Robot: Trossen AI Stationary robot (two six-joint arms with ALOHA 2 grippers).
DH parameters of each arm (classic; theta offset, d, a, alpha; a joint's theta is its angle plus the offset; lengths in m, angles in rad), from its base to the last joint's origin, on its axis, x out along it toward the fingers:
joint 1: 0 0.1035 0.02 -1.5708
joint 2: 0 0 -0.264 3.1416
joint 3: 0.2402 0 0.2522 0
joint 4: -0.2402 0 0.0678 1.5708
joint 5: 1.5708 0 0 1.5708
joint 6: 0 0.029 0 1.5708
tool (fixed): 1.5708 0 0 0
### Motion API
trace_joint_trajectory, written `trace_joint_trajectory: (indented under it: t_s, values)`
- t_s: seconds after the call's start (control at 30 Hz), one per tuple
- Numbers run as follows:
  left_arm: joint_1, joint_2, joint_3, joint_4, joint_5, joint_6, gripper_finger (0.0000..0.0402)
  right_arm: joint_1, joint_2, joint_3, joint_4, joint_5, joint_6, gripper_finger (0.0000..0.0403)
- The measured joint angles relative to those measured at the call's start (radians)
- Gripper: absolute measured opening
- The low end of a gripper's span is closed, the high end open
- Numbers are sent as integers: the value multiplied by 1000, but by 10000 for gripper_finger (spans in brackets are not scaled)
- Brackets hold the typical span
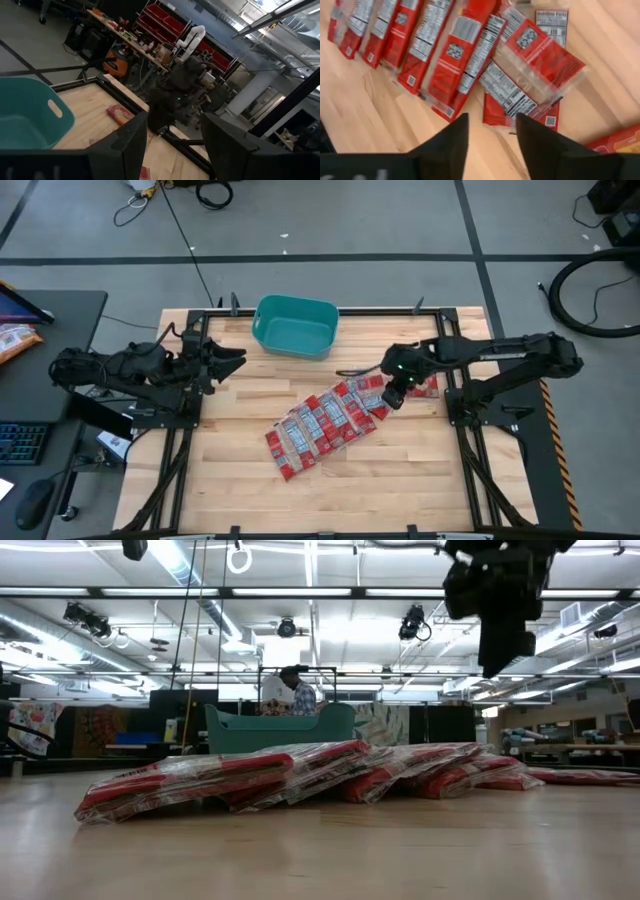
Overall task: Sort popcorn bags into baskets
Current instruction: Put the red popcorn bag into the blue bin
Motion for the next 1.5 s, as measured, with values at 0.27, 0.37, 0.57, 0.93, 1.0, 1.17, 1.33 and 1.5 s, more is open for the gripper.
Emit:
trace_joint_trajectory:
  t_s: [0.27, 0.37, 0.57, 0.93, 1.0, 1.17, 1.33, 1.5]
  values:
    - [0, 0, 0, 1, 0, -28, 192, -215, 84, 0, 12, -137, -146, 237]
    - [0, 0, 0, 1, 0, -29, 192, -287, 124, 0, 28, -165, -193, 237]
    - [0, 0, 0, 0, 0, -52, 192, -398, 222, -2, 45, -247, -254, 234]
    - [0, 0, 0, -5, 0, -53, 192, -495, 377, -2, 67, -362, -373, 236]
    - [0, 0, 0, -5, 0, -54, 192, -507, 395, -2, 67, -368, -387, 236]
    - [0, 0, 0, -12, 0, -60, 192, -537, 437, -3, 82, -423, -423, 236]
    - [0, 0, 0, -13, 0, -60, 192, -542, 479, -38, 134, -491, -429, 236]
    - [0, 0, 0, -14, 0, -60, 192, -527, 500, -55, 167, -547, -423, 234]
